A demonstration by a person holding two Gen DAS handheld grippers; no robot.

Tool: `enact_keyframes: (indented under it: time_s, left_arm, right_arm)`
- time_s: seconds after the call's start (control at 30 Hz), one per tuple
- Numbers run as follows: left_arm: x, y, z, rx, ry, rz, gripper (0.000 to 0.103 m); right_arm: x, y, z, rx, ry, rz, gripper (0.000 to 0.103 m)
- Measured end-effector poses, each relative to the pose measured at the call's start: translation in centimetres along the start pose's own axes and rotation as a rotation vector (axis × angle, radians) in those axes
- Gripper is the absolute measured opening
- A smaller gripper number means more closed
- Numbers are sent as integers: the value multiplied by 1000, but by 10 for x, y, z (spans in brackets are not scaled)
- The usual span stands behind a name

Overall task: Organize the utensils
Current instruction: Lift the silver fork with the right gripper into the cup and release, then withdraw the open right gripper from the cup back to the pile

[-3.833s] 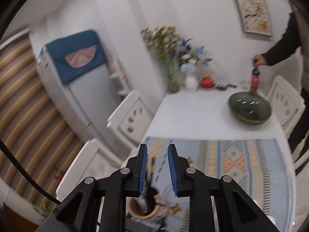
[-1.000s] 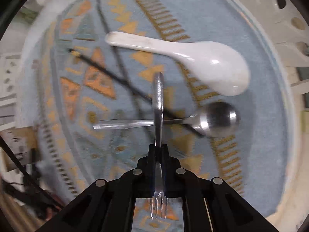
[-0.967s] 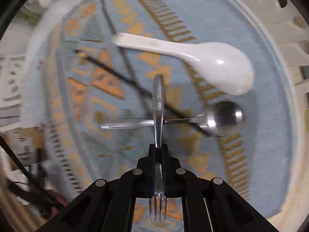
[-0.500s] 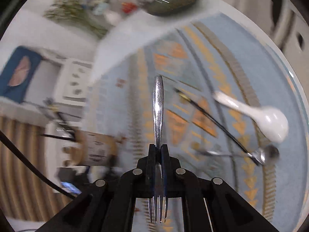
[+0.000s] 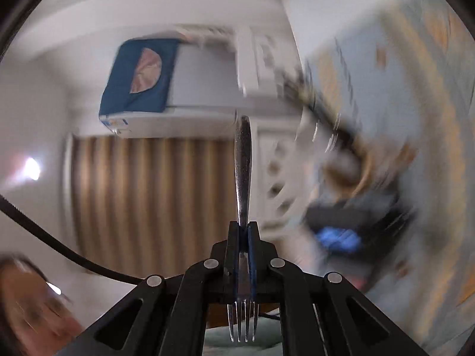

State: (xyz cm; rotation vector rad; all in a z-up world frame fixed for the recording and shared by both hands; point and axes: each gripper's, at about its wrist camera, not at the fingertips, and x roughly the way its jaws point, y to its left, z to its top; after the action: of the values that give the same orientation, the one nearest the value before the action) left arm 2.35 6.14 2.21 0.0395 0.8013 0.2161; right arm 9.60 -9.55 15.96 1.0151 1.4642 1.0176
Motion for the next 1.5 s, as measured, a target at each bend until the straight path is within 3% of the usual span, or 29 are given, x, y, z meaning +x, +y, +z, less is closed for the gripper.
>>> enact_keyframes:
  time_s: [0.13, 0.3, 0.8, 0.87, 0.93, 1.0, 1.23, 1.5]
  left_arm:
    - [0, 0, 0, -1, 0, -2, 97]
    - [0, 0, 0, -2, 1, -3, 97]
    - [0, -1, 0, 1, 1, -3, 97]
    - [0, -1, 0, 1, 1, -4, 97]
    - [0, -1, 0, 1, 1, -4, 97]
    - [0, -1, 0, 1, 1, -4, 97]
    - [0, 0, 0, 2, 1, -5, 97]
    - [0, -1, 0, 2, 1, -4, 97]
  right_arm:
    - [38, -37, 2, 247, 73, -20, 5]
    - [54, -71, 7, 480, 66, -80, 5]
    - [42, -88, 24, 705, 12, -40, 8]
    - [42, -87, 25, 725, -5, -40, 13]
    - [39, -85, 28, 729, -24, -27, 27]
    - [34, -80, 33, 699, -43, -8, 34]
    - [20, -55, 42, 591, -66, 94, 37]
    - [6, -35, 46, 503, -90, 143, 37]
